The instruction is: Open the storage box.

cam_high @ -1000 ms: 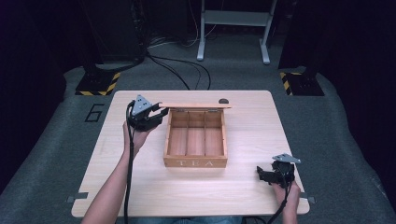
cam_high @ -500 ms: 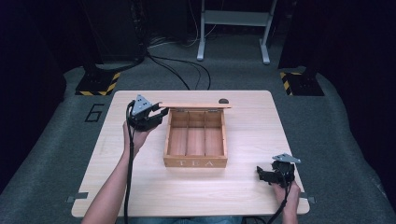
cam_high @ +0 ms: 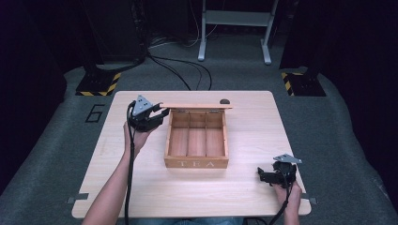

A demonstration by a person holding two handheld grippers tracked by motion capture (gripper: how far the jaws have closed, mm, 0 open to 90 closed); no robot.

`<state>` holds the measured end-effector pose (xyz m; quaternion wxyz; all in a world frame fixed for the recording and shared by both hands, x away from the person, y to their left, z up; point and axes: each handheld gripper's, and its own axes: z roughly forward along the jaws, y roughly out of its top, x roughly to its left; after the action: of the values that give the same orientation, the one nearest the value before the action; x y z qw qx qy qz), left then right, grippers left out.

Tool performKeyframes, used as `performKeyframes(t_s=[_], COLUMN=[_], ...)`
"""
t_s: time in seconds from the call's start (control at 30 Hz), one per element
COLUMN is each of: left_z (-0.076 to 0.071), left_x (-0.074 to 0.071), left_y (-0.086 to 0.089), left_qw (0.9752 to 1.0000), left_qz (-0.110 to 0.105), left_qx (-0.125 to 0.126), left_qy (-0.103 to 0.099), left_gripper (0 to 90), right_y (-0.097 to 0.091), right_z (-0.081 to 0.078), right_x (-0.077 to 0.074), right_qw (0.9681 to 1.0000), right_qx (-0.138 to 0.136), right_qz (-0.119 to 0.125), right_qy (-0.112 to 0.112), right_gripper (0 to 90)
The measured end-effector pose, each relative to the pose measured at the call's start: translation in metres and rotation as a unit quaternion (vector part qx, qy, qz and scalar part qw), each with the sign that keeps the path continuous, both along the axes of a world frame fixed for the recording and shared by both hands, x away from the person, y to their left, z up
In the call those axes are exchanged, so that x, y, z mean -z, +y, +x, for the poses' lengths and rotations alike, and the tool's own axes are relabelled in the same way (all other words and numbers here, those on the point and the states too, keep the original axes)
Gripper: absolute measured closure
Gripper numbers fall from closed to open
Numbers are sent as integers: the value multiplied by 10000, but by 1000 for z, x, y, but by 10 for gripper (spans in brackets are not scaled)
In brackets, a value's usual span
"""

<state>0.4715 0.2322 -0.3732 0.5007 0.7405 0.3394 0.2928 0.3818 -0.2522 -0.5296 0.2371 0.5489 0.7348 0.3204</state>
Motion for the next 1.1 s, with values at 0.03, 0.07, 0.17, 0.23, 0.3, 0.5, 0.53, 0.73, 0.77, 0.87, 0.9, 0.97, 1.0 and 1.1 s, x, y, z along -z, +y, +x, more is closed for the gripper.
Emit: performKeyframes(t_s=[0.03, 0.07, 0.17, 0.23, 0.3, 0.5, 0.53, 0.73, 0.77, 0.87, 0.9, 0.97, 1.0, 1.1], left_z=[0, 0, 0, 0, 0, 0, 0, -1, -2, -3, -4, -5, -6, -9], left_x=[0, 0, 0, 0, 0, 0, 0, 1, 1, 2, 3, 4, 5, 9], left_y=[0, 0, 0, 0, 0, 0, 0, 0, 0, 0, 0, 1, 1, 1], left_qw=[10000, 10000, 10000, 10000, 10000, 10000, 10000, 10000, 10000, 10000, 10000, 10000, 10000, 10000], left_qz=[1, 4, 7, 5, 2, 11, 16, 27, 49, 30, 44, 13, 15, 29], left_qx=[-3, -1, 1, 1, 1, 2, 0, -16, -1, -4, 7, 32, 37, 46], left_qy=[2, 3, 6, 6, 5, 8, -8, -30, -15, -17, -20, -8, -4, -35], left_gripper=[622, 622, 622, 623, 623, 622, 622, 622, 622, 622, 622, 620, 620, 619], right_y=[0, 0, 0, 0, 0, 0, 0, 0, 0, 0, 0, 0, 0, 0], right_z=[0, 0, 0, 0, 0, 0, 0, 0, 0, 0, 0, 0, 0, 0], right_x=[0, 0, 0, 0, 0, 0, 0, 0, 0, 0, 0, 0, 0, 0], right_qw=[10000, 10000, 10000, 10000, 10000, 10000, 10000, 10000, 10000, 10000, 10000, 10000, 10000, 10000], right_qx=[3, 3, 2, 3, 3, 4, 3, 6, 9, 11, 11, 11, 12, 12], right_qz=[1, 1, 2, 3, 3, 3, 2, 4, 5, 8, 6, 6, 7, 7], right_qy=[2, 2, 5, 3, 3, 4, 4, 8, 7, 9, 9, 10, 8, 8], right_gripper=[43, 43, 43, 43, 43, 43, 43, 43, 43, 43, 43, 43, 43, 43])
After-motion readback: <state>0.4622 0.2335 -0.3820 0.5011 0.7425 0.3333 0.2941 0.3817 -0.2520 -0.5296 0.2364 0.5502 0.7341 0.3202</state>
